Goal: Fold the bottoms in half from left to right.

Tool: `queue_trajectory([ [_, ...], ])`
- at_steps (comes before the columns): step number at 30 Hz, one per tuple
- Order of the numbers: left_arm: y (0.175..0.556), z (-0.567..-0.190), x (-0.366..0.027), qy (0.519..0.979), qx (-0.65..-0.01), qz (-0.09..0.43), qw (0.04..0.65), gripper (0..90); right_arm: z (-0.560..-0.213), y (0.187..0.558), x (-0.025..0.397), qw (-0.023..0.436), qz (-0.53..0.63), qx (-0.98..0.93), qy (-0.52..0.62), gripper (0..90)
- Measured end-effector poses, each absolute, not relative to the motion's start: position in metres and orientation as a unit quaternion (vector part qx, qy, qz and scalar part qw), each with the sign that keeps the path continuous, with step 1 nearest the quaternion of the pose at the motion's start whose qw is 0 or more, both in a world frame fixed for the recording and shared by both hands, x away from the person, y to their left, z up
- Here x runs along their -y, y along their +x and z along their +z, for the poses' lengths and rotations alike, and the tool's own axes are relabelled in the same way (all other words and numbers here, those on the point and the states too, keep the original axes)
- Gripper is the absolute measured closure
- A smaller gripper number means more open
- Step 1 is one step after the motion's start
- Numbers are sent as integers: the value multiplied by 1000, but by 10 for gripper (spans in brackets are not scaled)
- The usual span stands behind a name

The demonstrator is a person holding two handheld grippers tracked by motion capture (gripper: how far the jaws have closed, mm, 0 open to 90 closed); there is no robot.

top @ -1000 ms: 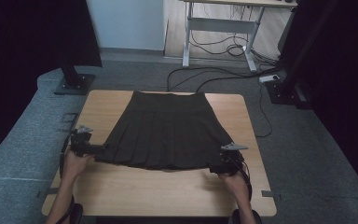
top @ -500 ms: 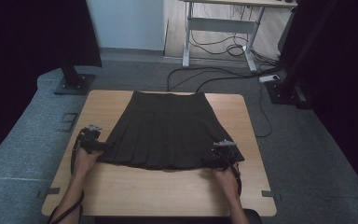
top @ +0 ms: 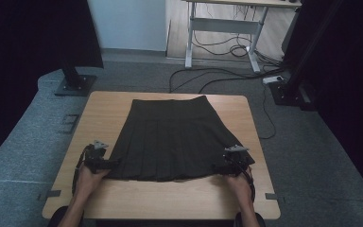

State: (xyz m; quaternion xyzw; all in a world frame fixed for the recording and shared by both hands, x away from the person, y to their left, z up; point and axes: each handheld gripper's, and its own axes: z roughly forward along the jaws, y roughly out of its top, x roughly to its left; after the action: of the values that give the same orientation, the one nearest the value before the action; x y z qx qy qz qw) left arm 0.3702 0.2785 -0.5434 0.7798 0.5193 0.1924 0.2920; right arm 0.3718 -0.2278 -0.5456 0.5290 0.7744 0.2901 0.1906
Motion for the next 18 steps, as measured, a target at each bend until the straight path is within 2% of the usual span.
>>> queue_trajectory([
  [18,305,-542,-246,800,-495,176,289,99,-545,349,258,206,287,-772,529,105],
])
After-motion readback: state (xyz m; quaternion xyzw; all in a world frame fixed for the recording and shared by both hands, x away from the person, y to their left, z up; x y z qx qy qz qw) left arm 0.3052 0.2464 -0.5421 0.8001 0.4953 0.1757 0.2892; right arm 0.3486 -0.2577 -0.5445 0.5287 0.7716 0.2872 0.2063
